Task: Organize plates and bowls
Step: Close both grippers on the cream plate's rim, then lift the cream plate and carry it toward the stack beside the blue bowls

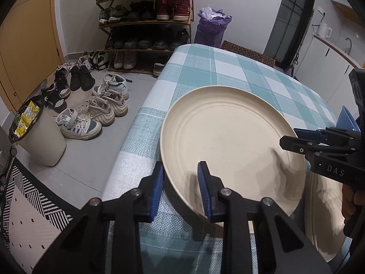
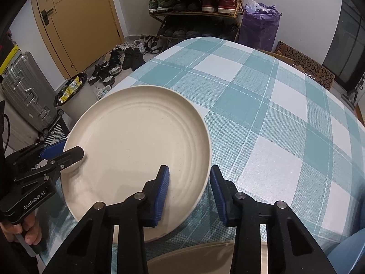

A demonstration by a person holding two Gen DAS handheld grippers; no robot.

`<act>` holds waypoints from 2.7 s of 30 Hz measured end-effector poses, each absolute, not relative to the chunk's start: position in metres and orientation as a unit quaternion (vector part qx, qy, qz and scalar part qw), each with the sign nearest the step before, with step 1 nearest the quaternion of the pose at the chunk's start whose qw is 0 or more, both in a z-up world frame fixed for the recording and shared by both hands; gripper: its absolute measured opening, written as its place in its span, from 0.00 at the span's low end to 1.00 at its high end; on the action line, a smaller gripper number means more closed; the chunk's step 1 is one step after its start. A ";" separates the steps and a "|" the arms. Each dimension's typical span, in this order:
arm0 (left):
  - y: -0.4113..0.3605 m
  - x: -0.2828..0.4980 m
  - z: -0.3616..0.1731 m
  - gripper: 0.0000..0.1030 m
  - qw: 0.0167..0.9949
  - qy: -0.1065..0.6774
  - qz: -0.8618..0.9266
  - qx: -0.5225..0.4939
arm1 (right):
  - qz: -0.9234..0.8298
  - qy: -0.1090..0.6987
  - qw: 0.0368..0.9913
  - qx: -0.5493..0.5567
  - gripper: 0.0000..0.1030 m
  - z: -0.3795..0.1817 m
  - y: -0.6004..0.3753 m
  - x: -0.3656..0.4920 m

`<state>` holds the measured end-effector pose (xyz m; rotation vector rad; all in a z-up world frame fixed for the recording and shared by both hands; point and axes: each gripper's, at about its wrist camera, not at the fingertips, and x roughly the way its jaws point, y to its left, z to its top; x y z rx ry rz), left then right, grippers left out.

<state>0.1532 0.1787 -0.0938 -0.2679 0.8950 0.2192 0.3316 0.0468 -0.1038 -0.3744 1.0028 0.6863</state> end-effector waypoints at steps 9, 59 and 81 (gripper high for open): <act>0.180 0.150 -0.092 0.21 0.887 0.431 0.109 -0.126 | 0.309 0.458 0.812 -0.185 0.24 -0.104 0.044 0.330; 0.135 0.116 -0.024 0.21 0.923 0.360 0.093 -0.097 | 0.298 0.380 0.861 -0.160 0.23 -0.022 -0.016 0.277; 0.088 0.109 -0.001 0.21 0.935 0.344 0.056 -0.067 | 0.265 0.361 0.884 -0.131 0.23 0.006 -0.076 0.250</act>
